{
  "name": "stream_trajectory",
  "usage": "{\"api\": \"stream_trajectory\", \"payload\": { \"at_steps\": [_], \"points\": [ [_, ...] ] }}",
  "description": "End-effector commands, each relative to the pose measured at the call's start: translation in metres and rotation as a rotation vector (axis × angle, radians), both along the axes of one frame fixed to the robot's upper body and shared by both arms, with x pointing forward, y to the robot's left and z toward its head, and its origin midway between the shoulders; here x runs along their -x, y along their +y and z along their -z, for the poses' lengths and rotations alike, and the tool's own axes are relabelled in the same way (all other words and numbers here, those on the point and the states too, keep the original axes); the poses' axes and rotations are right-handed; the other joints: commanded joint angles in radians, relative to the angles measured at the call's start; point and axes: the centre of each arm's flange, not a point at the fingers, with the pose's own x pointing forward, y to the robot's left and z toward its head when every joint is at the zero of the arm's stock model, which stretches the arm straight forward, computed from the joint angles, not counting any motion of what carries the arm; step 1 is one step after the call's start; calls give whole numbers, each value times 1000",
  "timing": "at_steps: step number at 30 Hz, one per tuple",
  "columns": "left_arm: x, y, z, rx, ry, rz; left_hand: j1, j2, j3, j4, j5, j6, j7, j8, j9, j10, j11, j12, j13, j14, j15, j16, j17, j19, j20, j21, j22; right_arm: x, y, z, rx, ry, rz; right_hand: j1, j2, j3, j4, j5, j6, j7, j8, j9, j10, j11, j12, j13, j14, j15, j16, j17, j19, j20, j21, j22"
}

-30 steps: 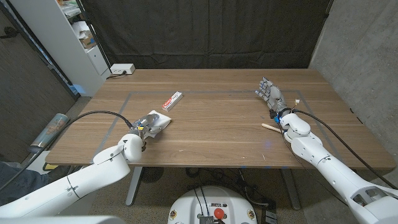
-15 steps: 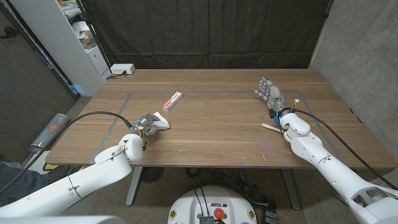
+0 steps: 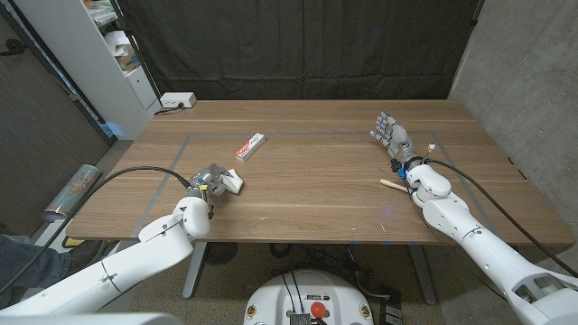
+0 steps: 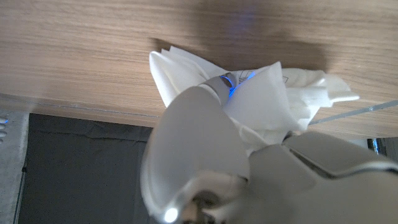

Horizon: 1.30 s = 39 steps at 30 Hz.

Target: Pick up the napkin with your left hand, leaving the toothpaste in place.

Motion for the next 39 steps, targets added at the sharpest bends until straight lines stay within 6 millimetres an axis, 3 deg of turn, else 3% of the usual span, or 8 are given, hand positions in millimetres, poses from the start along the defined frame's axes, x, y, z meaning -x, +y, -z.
{"api": "stream_trajectory", "payload": {
  "at_steps": [1, 39],
  "points": [
    [8, -1, -18, 7, -44, -24, 14, 1, 7, 6, 12, 6, -1, 11, 12, 0, -1, 7, 14, 100, 12, 4, 116, 401, 63, 14, 74, 3, -1, -1, -3, -11, 0, 5, 9, -4, -3, 7, 8, -5, 1, 0, 4, -4, 5, 3, 7, 4, 4, 3, 0, 10, 8, 6],
    [37, -15, -65, -46, -167, -31, 13, -9, 29, 10, 48, 17, 2, 37, 78, 18, -5, 10, 100, 107, 21, 1, 170, 368, 46, 100, 43, 14, -14, -9, -4, -47, 8, 5, 11, -5, -4, 8, 9, -5, 1, 0, 4, -6, 5, 3, 8, 4, 5, 3, 1, 10, 9, 6]
  ]
}}
